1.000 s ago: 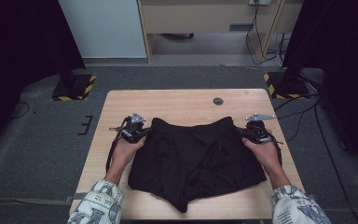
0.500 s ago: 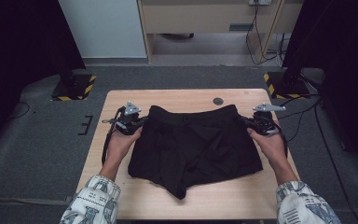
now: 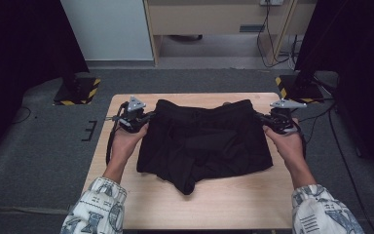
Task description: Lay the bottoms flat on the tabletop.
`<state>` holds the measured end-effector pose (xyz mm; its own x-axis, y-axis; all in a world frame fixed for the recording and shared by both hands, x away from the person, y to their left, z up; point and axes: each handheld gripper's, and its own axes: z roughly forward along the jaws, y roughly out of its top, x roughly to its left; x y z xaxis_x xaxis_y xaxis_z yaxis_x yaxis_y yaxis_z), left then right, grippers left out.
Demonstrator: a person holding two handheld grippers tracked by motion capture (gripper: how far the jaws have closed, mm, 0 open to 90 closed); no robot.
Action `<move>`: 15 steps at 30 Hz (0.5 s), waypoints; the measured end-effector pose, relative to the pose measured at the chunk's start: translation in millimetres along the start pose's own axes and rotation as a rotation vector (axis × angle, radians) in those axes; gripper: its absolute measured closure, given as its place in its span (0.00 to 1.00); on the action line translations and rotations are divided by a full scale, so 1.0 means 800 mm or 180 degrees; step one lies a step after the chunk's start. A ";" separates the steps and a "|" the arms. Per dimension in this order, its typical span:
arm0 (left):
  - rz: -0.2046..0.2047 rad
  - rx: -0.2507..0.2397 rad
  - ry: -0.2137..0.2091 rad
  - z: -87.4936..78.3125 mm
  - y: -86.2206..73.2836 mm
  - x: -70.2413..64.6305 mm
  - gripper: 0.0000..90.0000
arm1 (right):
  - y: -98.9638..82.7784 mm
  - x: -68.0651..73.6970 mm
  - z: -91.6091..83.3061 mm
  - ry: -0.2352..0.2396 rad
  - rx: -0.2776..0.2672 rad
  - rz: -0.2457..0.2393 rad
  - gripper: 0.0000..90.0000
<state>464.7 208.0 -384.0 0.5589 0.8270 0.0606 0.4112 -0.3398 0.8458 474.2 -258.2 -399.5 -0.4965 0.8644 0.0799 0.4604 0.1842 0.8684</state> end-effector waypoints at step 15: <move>-0.0032 -0.0105 0.0011 -0.021 0.028 0.007 0.99 | 0.035 0.004 -0.020 -0.0052 -0.0076 -0.0076 0.99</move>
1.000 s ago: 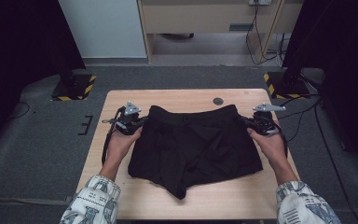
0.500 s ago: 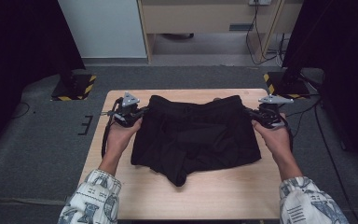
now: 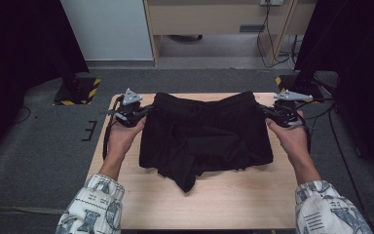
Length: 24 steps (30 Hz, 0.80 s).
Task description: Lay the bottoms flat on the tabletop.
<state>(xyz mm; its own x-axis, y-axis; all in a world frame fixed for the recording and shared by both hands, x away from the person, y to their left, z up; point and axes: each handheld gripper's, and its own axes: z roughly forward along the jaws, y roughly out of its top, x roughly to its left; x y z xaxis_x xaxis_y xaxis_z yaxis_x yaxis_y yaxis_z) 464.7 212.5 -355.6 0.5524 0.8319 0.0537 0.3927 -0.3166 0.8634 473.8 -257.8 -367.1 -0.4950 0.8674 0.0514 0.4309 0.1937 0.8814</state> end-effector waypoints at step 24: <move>0.0008 0.0066 0.0062 0.011 0.038 0.037 0.99 | 0.048 -0.009 0.019 0.0043 -0.0031 -0.0049 0.99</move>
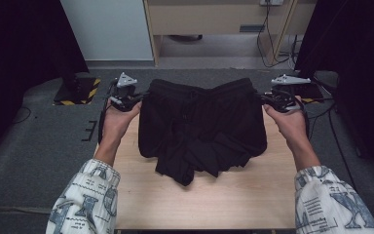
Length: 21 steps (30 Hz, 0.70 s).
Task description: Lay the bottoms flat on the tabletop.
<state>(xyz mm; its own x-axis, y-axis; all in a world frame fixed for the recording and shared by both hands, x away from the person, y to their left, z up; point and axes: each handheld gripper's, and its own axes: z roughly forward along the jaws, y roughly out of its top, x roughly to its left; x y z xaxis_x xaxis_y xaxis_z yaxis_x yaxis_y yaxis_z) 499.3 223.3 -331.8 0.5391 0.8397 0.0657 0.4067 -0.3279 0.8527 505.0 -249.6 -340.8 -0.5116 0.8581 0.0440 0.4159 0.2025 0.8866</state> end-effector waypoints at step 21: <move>-0.0362 0.0251 0.0292 0.116 0.031 0.047 0.59 | 0.003 -0.036 0.112 -0.0324 0.0220 0.0367 0.30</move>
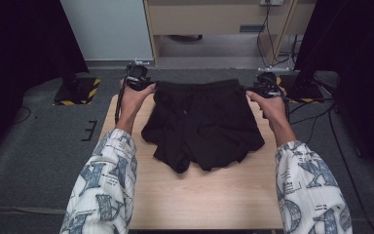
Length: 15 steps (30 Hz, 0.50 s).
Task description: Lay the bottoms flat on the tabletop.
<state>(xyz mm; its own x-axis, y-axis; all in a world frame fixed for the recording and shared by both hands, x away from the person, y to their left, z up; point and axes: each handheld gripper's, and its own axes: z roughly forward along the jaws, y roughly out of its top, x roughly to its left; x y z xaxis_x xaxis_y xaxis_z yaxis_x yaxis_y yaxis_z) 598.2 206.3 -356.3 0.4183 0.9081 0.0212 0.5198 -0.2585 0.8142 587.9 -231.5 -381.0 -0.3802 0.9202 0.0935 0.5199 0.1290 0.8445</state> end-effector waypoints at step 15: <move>0.0175 0.0180 -0.0110 -0.055 -0.159 -0.068 0.50 | -0.128 0.034 -0.048 0.0089 0.0416 -0.0059 0.35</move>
<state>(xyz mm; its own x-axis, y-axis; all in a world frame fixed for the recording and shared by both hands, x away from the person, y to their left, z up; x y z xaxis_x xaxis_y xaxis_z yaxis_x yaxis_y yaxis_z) 476.8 204.4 -435.9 0.4722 0.8804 0.0443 0.5362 -0.3268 0.7782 495.2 -233.8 -444.6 -0.4109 0.9067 0.0947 0.6070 0.1947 0.7705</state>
